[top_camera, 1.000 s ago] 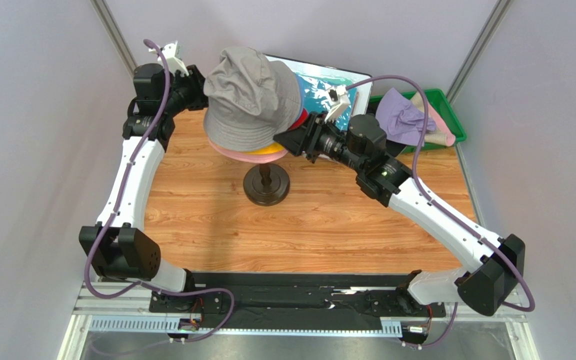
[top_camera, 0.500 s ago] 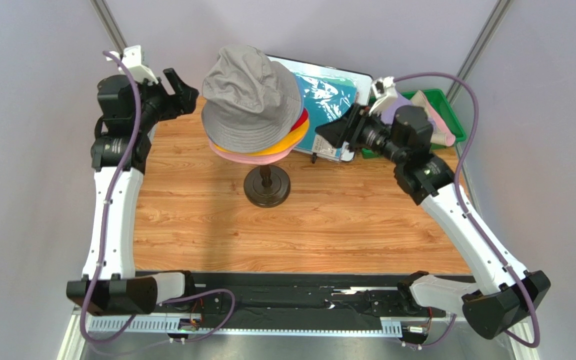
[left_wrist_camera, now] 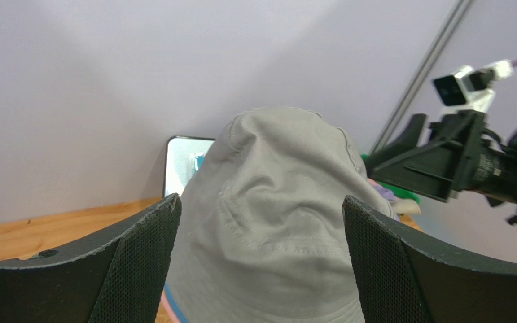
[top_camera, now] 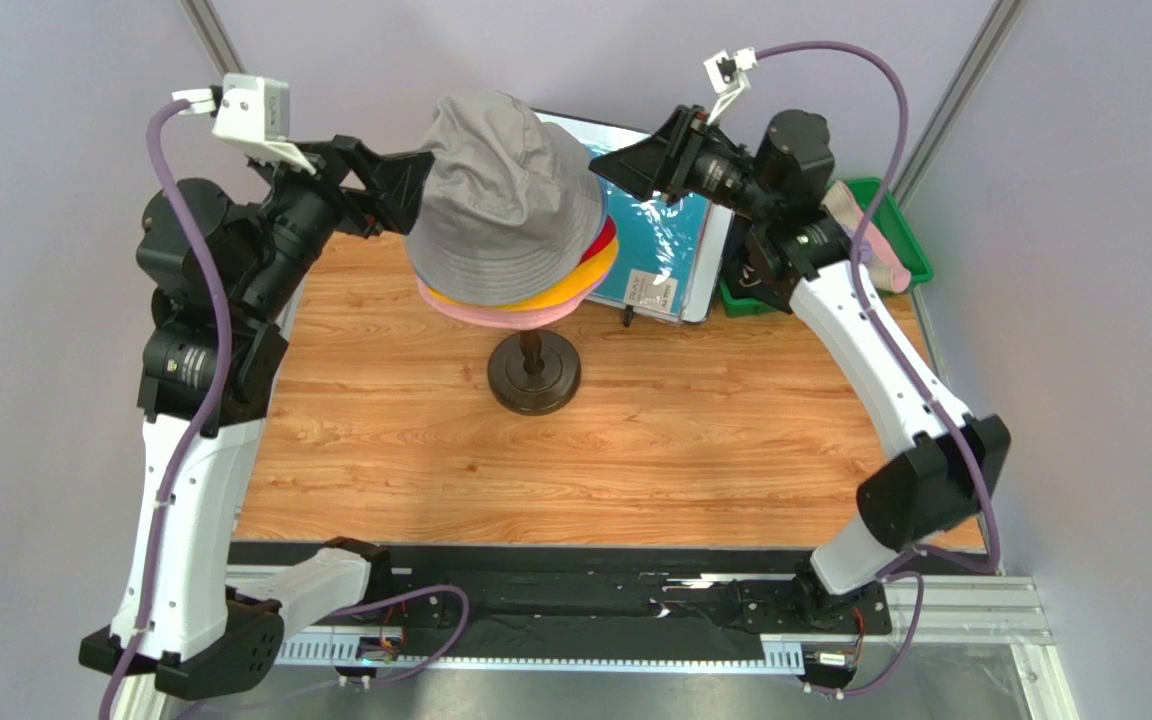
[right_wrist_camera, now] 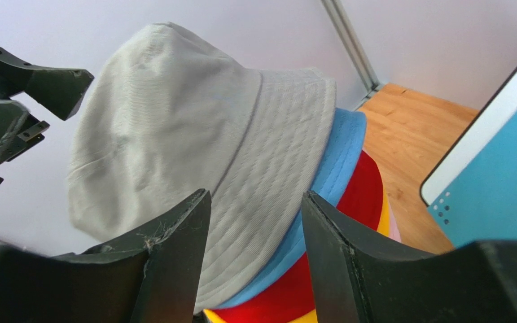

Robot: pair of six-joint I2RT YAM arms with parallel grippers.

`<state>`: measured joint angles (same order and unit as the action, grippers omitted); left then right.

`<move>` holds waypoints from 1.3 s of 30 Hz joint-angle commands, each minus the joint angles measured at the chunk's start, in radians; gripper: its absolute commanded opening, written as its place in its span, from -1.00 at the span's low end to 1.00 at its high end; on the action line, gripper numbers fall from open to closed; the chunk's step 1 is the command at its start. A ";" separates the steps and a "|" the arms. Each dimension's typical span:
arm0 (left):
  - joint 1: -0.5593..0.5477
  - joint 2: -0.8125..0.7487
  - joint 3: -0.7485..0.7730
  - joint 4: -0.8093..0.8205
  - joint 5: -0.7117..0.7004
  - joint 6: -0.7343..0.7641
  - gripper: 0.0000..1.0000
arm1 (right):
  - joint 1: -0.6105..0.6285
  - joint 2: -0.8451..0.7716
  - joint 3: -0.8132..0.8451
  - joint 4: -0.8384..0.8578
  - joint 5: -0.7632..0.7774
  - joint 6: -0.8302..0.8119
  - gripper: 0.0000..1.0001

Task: Stack the hats
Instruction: Stack the hat on the hat.

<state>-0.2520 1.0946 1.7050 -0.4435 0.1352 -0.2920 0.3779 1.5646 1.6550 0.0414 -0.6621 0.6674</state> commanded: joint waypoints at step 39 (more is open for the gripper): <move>-0.023 0.128 -0.038 0.049 0.106 0.016 0.87 | -0.002 0.181 0.103 0.244 -0.123 0.179 0.14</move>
<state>-0.2687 1.2423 1.6745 -0.4156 0.2272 -0.2893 0.3672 1.7462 1.7161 0.2272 -0.7494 0.8150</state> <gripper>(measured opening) 0.935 0.570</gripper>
